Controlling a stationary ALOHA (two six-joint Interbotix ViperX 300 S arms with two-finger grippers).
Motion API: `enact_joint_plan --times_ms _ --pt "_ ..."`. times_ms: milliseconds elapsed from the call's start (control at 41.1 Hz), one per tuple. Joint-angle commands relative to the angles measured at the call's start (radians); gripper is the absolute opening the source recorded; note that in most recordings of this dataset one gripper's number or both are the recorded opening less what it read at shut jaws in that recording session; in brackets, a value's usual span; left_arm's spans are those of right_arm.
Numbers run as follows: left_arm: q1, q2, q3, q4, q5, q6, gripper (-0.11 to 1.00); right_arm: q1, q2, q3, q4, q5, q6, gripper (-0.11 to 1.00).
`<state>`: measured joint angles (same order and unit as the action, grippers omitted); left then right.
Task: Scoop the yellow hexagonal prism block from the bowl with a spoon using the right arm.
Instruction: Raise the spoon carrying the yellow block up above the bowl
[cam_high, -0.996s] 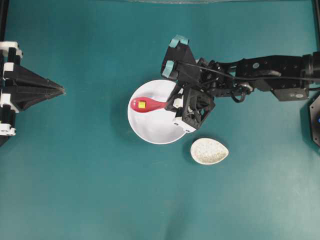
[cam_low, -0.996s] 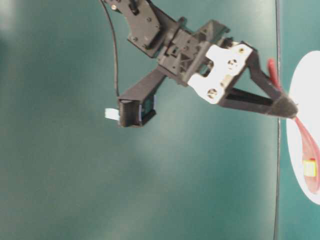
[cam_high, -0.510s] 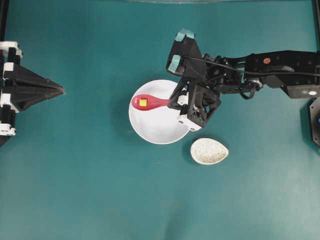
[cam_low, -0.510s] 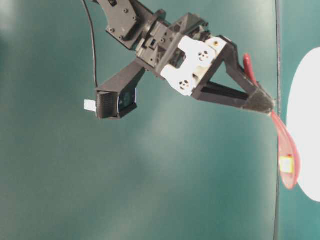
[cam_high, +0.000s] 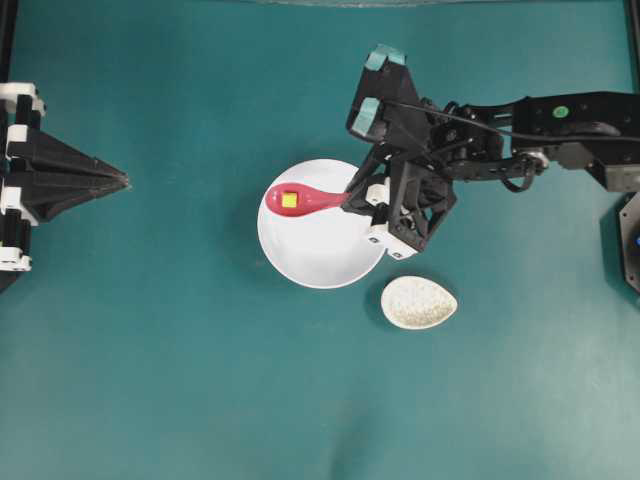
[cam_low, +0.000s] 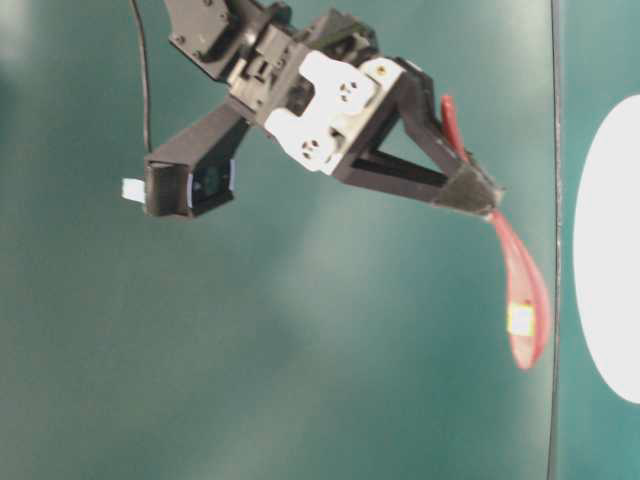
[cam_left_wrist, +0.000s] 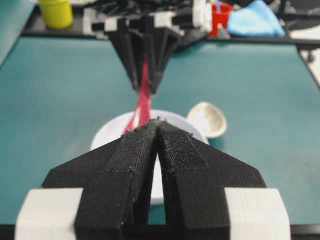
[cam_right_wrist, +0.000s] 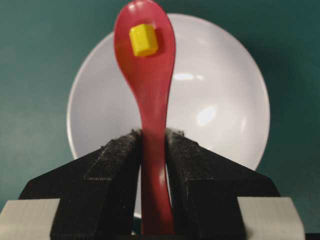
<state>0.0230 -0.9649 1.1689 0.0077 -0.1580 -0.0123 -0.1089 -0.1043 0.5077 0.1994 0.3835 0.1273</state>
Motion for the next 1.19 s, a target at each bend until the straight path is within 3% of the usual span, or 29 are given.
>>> enact_joint_plan --times_ms 0,1166 --pt "0.002 0.006 -0.032 0.002 -0.008 -0.002 0.04 0.000 -0.051 -0.017 -0.008 0.000 0.002 0.23" --pt "0.002 0.006 -0.032 0.003 -0.008 -0.003 0.04 -0.009 -0.183 -0.018 -0.015 0.064 0.003 0.23"
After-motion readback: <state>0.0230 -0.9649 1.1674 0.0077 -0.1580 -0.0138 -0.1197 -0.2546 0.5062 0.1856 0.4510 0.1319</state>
